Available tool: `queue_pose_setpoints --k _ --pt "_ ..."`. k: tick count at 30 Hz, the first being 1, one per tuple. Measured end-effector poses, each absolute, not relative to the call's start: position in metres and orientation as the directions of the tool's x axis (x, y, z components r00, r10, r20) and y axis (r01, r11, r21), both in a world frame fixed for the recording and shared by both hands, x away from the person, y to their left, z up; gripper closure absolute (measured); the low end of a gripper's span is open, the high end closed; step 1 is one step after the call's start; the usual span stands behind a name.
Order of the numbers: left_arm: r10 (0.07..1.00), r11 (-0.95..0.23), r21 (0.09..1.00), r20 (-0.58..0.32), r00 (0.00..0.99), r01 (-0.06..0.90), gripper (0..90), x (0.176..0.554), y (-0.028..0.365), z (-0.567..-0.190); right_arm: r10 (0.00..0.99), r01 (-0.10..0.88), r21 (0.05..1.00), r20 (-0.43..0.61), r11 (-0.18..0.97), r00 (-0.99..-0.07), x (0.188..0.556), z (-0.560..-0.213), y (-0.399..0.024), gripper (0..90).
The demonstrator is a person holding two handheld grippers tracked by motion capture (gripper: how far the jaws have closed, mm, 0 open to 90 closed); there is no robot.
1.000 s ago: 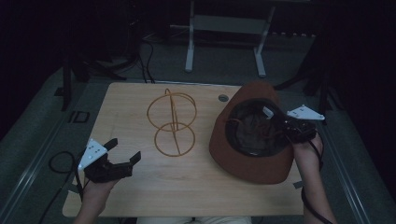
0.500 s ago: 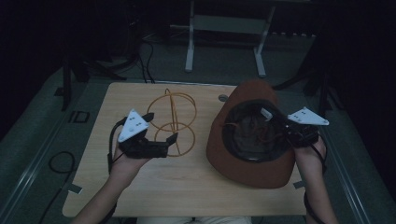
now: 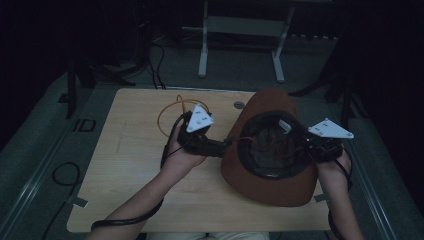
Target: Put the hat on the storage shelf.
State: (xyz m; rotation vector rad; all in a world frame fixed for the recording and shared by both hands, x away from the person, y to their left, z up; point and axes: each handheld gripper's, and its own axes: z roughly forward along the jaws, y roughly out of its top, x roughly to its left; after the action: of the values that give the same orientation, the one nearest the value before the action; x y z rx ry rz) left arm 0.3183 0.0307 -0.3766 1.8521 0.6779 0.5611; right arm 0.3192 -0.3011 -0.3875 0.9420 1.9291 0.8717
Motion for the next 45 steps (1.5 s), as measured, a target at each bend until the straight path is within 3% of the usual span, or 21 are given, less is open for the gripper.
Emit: queue_pose_setpoints --k 9,11,18,23,24,25,29,30,31,34,41,45 --pt "0.642 -0.373 0.906 0.097 0.761 0.199 7.2 0.338 -0.023 -0.381 0.833 0.277 0.823 -0.361 0.496 -0.419 0.311 -0.386 -0.301 84.4" --pt "0.641 -0.394 0.898 0.114 0.759 0.197 11.3 0.342 -0.032 -0.384 0.83 0.276 0.82 -0.364 0.501 -0.422 0.309 -0.387 -0.302 84.4" --pt "0.67 -0.455 0.849 0.127 0.732 0.269 16.0 0.361 -0.05 -0.401 0.82 0.261 0.817 -0.379 0.514 -0.429 0.303 -0.385 -0.302 84.3" --pt "0.712 -0.453 0.838 0.134 0.689 0.305 33.4 0.366 -0.052 -0.409 0.816 0.256 0.813 -0.39 0.523 -0.427 0.301 -0.386 -0.298 84.3" --pt "0.725 -0.447 0.841 0.139 0.675 0.307 33.4 0.367 -0.052 -0.41 0.816 0.256 0.813 -0.39 0.523 -0.427 0.301 -0.386 -0.298 84.3" --pt "0.731 -0.448 0.841 0.148 0.666 0.305 43.9 0.368 -0.051 -0.411 0.815 0.254 0.814 -0.388 0.522 -0.43 0.301 -0.387 -0.295 84.3" --pt "0.74 -0.455 0.839 0.17 0.651 0.298 57.4 0.373 -0.05 -0.413 0.814 0.253 0.815 -0.384 0.52 -0.436 0.3 -0.388 -0.291 84.3" --pt "0.742 -0.453 0.839 0.168 0.649 0.301 68.4 0.373 -0.051 -0.414 0.809 0.253 0.811 -0.389 0.528 -0.44 0.3 -0.39 -0.287 84.2" --pt "0.739 -0.46 0.836 0.173 0.652 0.299 68.4 0.374 -0.052 -0.415 0.809 0.253 0.811 -0.389 0.528 -0.44 0.3 -0.39 -0.287 84.2" --pt "0.743 -0.456 0.839 0.174 0.647 0.298 85.7 0.375 -0.052 -0.416 0.812 0.258 0.814 -0.379 0.52 -0.443 0.301 -0.394 -0.283 84.0" --pt "0.742 -0.436 0.86 0.176 0.647 0.266 86.8 0.374 -0.051 -0.4 0.835 0.249 0.843 -0.347 0.477 -0.428 0.294 -0.396 -0.286 80.3" --pt "0.735 -0.442 0.873 0.222 0.64 0.206 86.9 0.368 -0.052 -0.386 0.853 0.23 0.875 -0.304 0.426 -0.424 0.285 -0.391 -0.291 67.2"
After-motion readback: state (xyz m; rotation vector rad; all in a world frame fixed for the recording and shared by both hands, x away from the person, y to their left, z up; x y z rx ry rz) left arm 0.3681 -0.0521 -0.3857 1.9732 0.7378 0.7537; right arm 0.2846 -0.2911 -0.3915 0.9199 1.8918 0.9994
